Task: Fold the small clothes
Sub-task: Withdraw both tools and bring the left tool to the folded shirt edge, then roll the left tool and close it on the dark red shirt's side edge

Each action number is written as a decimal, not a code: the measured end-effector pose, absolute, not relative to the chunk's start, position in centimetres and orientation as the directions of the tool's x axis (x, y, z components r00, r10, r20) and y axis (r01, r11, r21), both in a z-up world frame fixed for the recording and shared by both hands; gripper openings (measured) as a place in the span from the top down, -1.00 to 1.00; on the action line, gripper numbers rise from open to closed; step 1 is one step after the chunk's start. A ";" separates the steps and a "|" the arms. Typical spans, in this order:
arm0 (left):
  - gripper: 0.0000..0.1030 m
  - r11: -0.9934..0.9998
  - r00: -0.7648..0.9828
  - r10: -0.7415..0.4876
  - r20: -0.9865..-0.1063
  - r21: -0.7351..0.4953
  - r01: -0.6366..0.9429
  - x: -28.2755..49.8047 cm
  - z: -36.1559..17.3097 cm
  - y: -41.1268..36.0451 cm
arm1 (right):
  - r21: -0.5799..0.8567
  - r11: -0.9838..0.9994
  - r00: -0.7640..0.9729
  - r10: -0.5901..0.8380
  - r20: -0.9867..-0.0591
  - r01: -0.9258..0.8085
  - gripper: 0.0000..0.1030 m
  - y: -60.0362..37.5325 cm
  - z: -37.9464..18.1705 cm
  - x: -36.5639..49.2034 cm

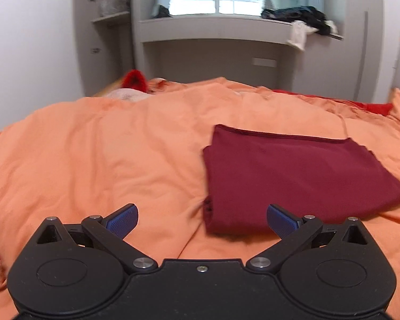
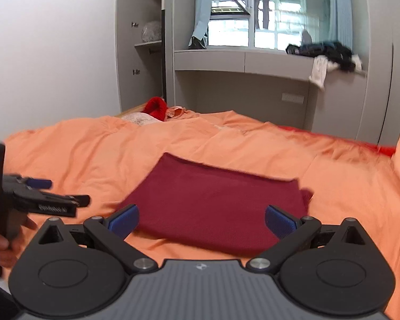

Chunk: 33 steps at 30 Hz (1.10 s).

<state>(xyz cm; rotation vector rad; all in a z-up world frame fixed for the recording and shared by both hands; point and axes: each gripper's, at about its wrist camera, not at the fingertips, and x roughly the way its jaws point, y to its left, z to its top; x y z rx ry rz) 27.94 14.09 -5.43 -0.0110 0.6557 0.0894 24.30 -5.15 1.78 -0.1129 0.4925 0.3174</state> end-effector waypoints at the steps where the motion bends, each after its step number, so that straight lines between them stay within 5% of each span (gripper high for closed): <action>1: -0.99 0.998 0.785 0.050 -0.618 -0.007 -0.068 28.8 -5.6 14.6 | -0.060 0.947 0.837 0.249 -0.487 -0.317 -0.99 -5.2 1.9 25.0; 9: -0.99 0.927 0.731 -0.239 -0.640 -0.375 -0.025 37.7 -9.9 21.3 | 0.032 0.953 0.841 0.281 -0.462 -0.301 -0.99 -7.2 0.0 27.3; 19: -0.99 0.881 0.654 -0.278 -0.704 -0.458 -0.119 45.9 -17.0 22.4 | -0.009 0.950 0.852 0.275 -0.445 -0.311 -0.99 -7.5 -2.5 29.8; 31: -0.95 0.642 0.605 -0.596 -0.528 -0.766 -0.035 51.4 -21.2 21.2 | 0.026 0.951 0.850 0.287 -0.442 -0.308 -0.99 -7.9 -3.6 31.2; 33: -0.72 0.646 0.606 -0.589 -0.534 -0.762 -0.044 51.9 -21.6 21.0 | 0.020 0.951 0.847 0.285 -0.448 -0.310 -0.99 -7.7 -3.7 31.3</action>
